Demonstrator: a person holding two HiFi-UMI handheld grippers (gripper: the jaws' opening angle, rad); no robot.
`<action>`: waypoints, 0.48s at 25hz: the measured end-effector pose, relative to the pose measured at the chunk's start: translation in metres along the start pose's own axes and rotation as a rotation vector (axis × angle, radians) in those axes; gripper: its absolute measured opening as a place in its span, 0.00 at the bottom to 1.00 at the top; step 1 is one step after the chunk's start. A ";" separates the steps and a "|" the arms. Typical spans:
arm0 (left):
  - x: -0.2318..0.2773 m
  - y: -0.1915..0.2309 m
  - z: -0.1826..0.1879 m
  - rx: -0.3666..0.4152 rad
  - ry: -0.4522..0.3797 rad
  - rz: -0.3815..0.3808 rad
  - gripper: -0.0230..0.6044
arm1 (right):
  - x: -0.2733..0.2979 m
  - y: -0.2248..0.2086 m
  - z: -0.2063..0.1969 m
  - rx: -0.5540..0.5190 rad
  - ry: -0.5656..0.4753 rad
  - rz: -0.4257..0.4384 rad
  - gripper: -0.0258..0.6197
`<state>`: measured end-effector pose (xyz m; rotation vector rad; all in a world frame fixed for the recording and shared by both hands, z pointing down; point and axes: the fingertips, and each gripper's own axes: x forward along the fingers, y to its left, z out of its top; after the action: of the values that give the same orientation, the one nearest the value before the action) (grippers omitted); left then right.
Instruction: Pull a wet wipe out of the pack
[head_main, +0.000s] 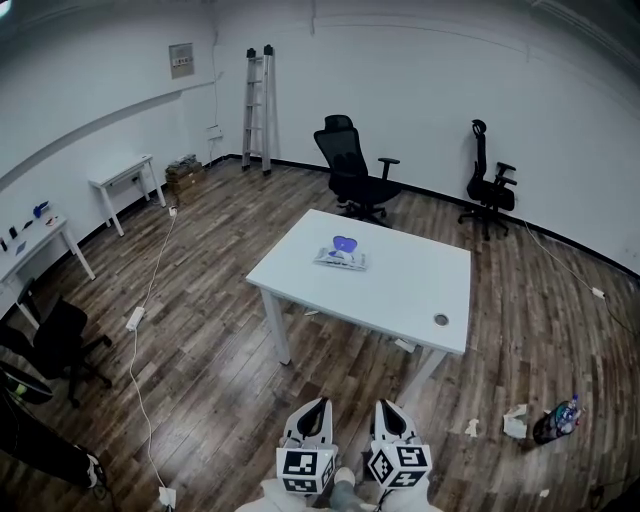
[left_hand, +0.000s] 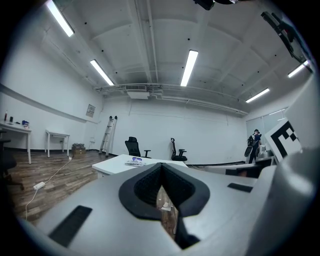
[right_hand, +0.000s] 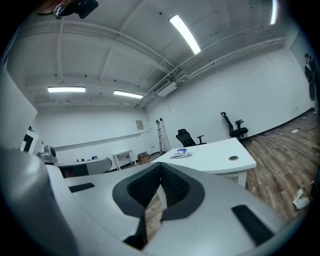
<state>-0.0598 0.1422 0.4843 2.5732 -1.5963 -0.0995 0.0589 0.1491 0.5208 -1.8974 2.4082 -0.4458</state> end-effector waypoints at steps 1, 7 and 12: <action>0.004 0.001 0.000 0.000 0.001 0.006 0.03 | 0.004 -0.002 0.001 0.002 0.002 0.004 0.05; 0.039 0.005 0.008 0.012 0.002 0.024 0.03 | 0.036 -0.017 0.016 0.007 -0.004 0.028 0.05; 0.068 0.013 0.015 0.017 -0.007 0.057 0.03 | 0.061 -0.032 0.028 0.011 -0.012 0.036 0.05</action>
<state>-0.0427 0.0746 0.4718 2.5400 -1.6785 -0.0902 0.0802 0.0787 0.5112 -1.8443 2.4225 -0.4436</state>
